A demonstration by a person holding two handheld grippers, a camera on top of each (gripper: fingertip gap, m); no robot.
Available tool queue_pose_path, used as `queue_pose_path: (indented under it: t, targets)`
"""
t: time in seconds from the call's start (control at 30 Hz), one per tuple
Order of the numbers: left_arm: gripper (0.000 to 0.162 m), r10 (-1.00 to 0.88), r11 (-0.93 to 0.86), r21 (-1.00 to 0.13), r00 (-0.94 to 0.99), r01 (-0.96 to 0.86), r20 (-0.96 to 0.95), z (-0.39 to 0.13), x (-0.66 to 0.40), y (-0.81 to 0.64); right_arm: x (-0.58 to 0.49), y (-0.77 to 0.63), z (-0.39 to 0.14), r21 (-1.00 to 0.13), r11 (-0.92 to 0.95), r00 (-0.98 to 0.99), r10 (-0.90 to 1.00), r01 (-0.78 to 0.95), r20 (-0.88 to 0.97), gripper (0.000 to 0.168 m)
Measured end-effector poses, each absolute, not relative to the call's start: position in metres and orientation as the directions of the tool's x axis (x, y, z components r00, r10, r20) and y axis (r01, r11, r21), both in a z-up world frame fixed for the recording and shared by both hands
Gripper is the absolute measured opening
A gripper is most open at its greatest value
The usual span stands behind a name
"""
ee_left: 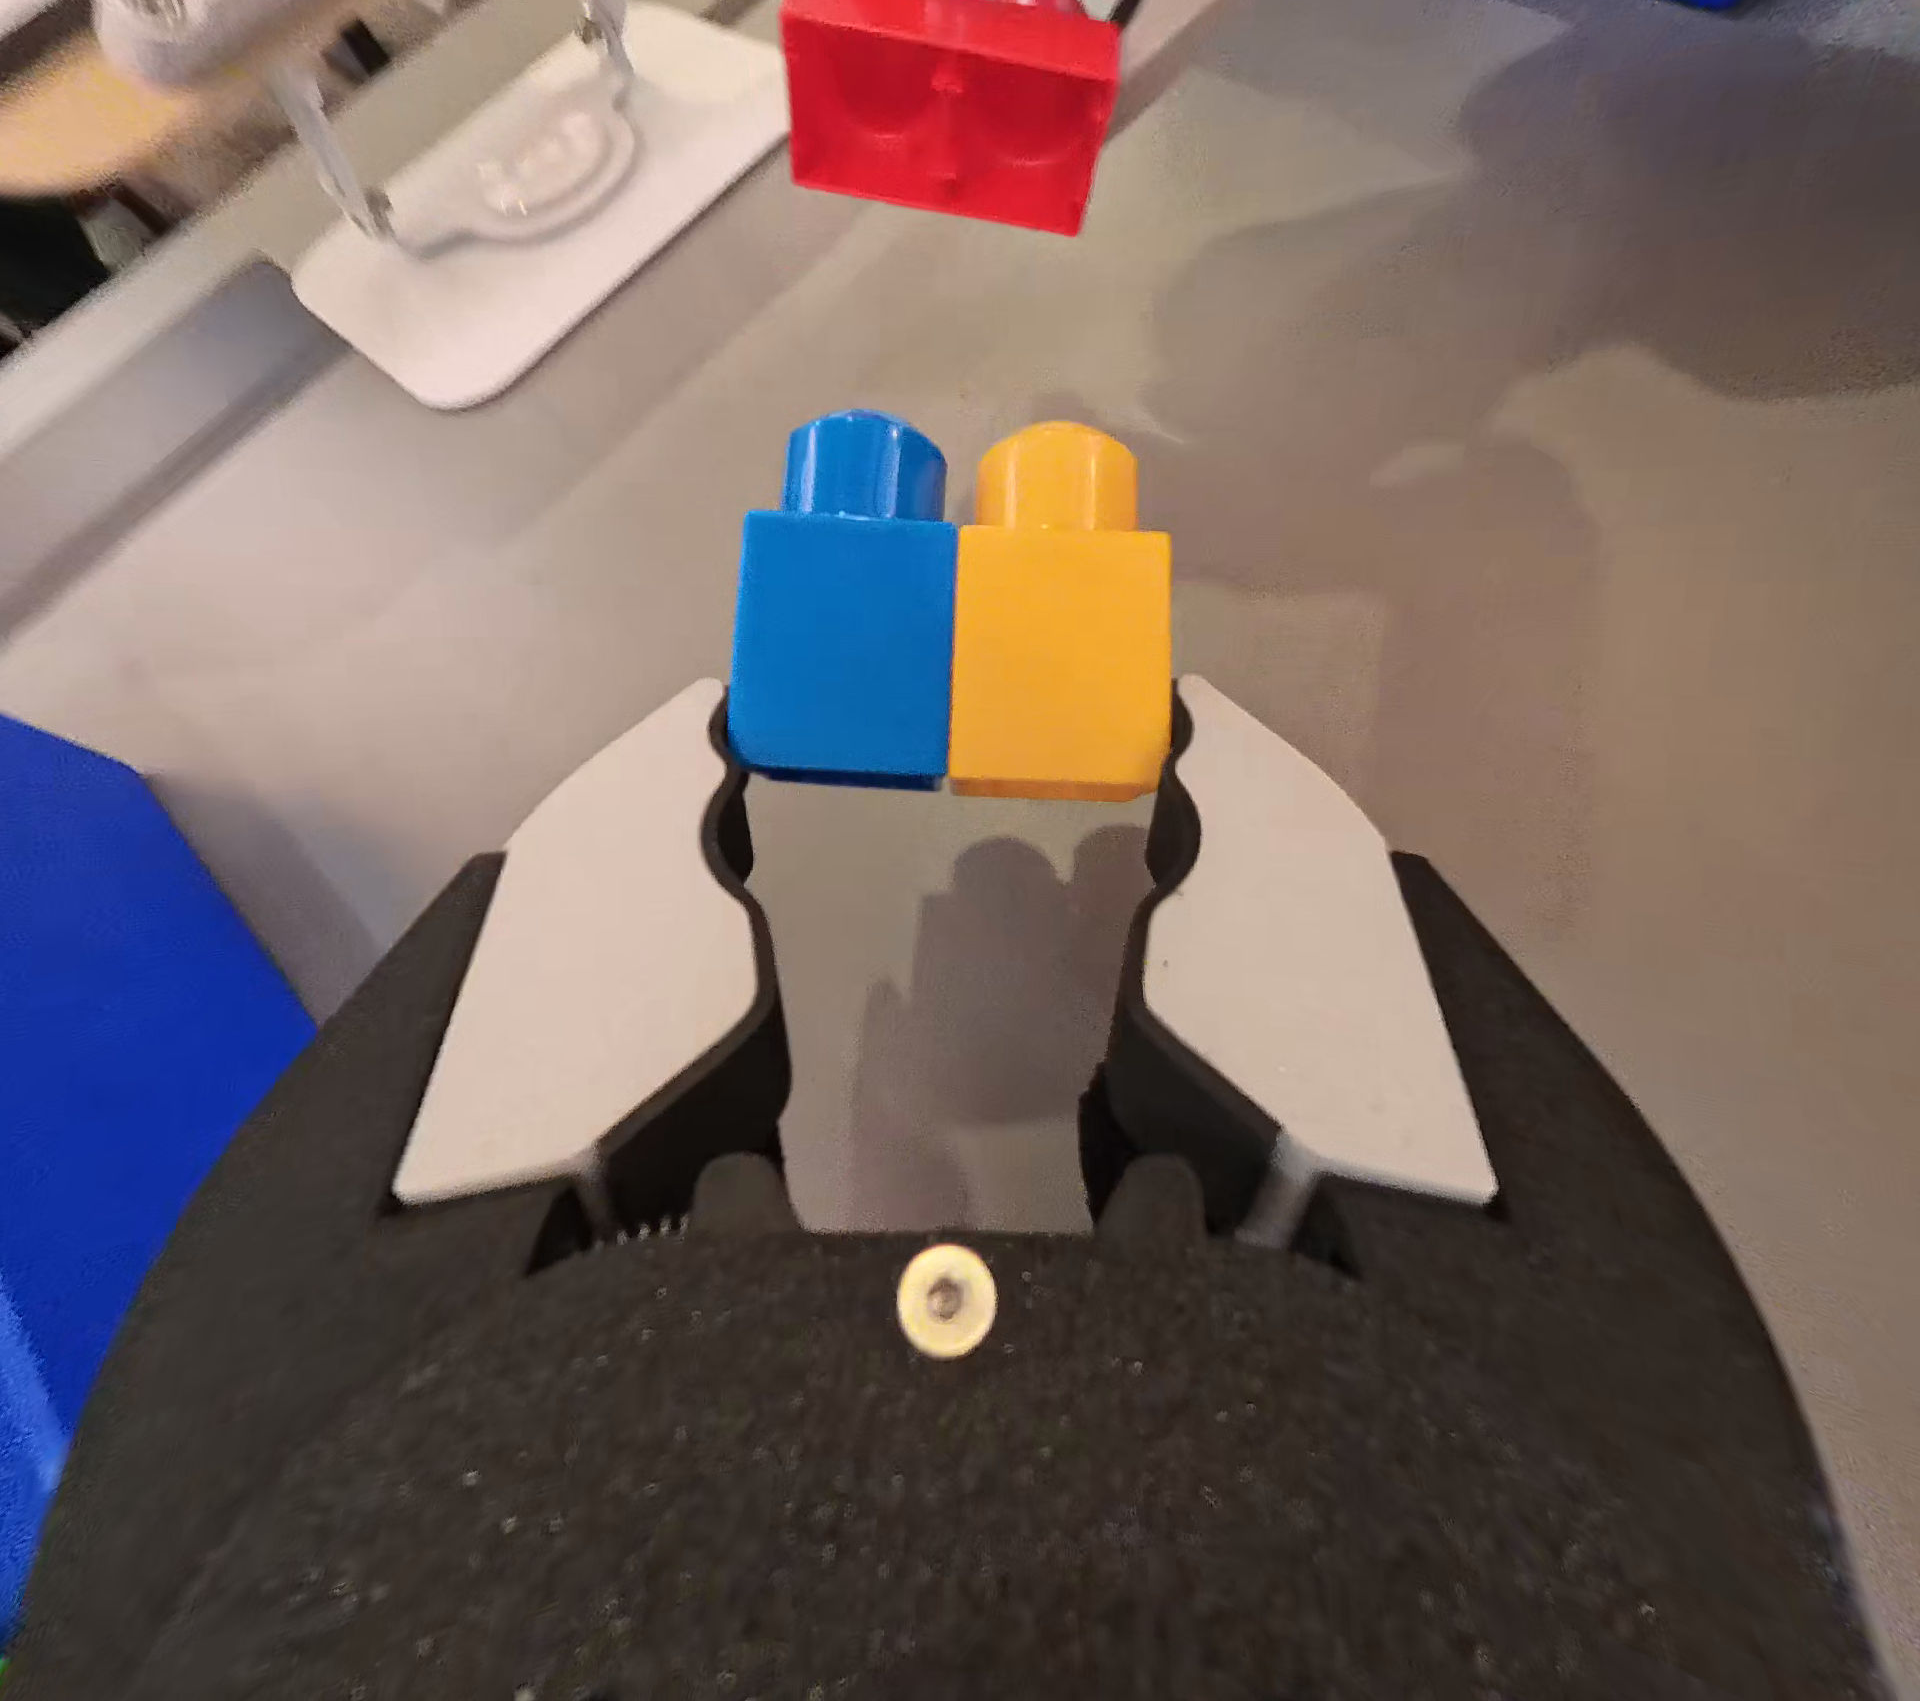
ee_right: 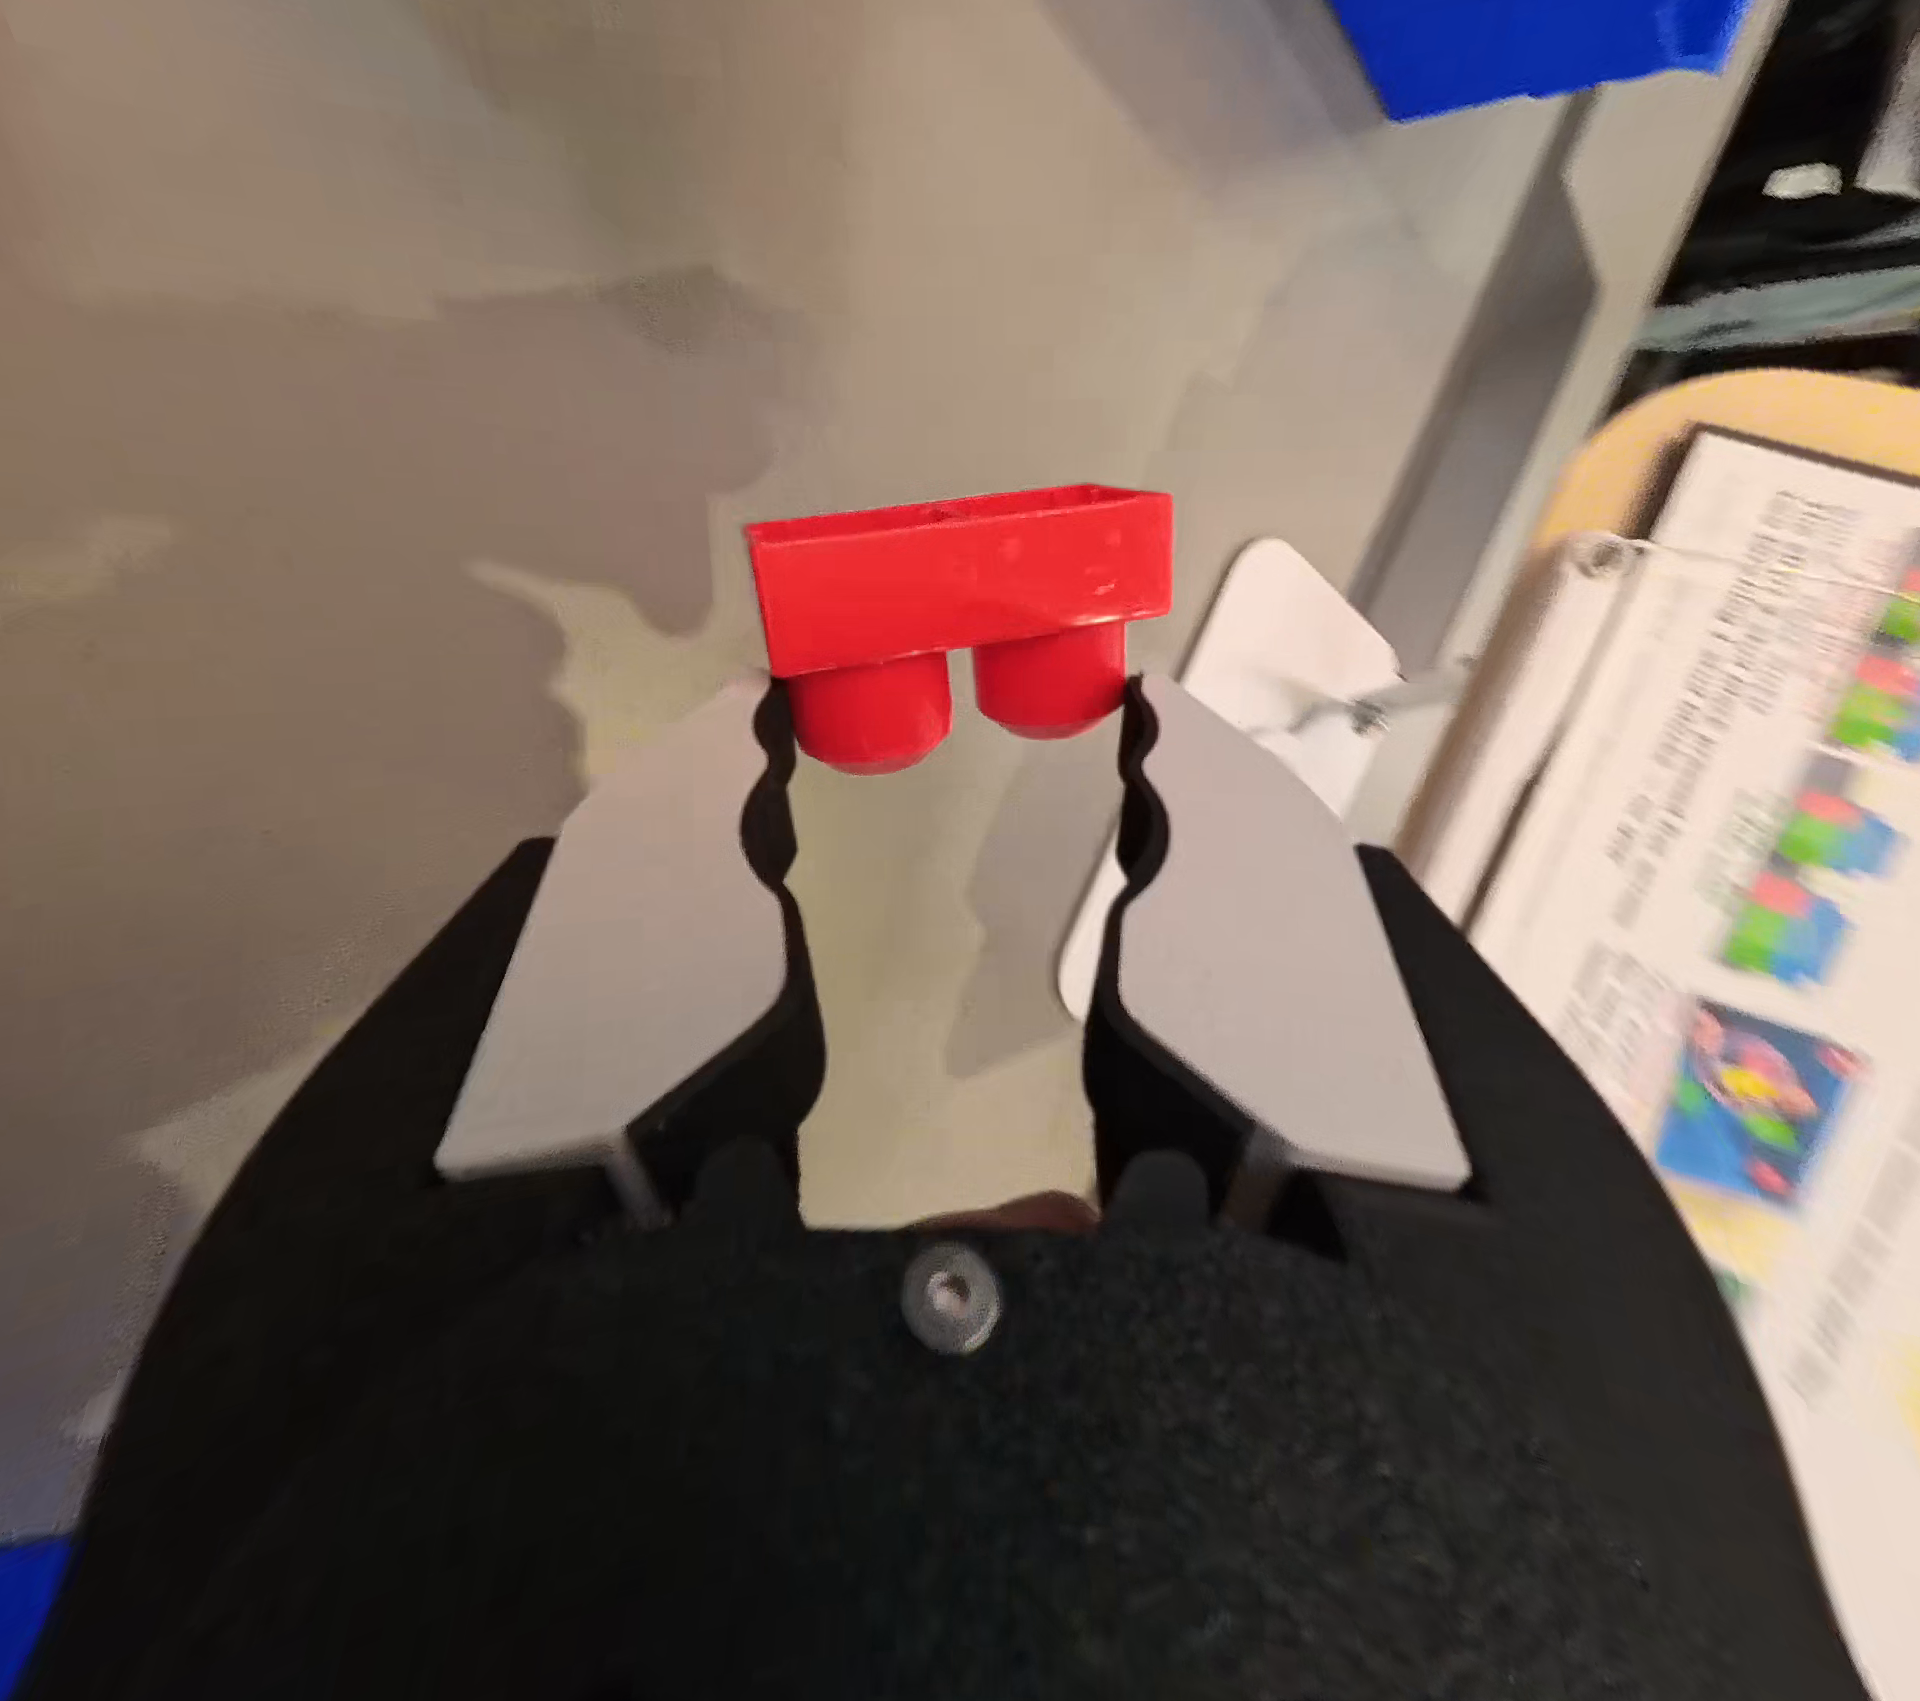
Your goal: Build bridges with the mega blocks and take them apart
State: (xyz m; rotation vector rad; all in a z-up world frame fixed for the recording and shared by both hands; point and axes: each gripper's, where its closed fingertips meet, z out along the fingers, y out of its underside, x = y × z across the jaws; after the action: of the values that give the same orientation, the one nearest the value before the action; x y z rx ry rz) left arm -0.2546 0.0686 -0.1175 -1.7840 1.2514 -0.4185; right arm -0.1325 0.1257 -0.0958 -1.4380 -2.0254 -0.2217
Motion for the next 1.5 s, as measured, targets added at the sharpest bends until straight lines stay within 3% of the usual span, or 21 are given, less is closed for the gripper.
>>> queue_pose_path:
  t: [0.1,0.3,0.7,1.5]
  targets:
    - [0.075,-0.878,0.042,-0.794,0.357,-0.607,-0.32,-0.104,-0.235,0.068,-0.118,0.105,-0.087,-0.137,0.347,-0.175,0.73,0.928,0.661,0.06]
    - [0.075,-0.867,0.208,-0.739,0.229,-0.641,-0.443,-0.106,-0.194,0.053,-0.117,0.059,-0.086,-0.24,0.261,-0.016,0.708,0.935,0.706,0.06]
    - [0.075,-0.9,0.262,-0.755,0.131,-0.601,-0.416,-0.109,-0.159,0.018,-0.111,0.02,-0.093,-0.249,0.201,0.036,0.705,0.947,0.708,0.06]
    - [0.074,-0.909,0.254,-0.767,0.125,-0.589,-0.397,-0.113,-0.15,0.014,-0.107,0.02,-0.106,-0.117,0.173,-0.044,0.718,0.978,0.695,0.059]
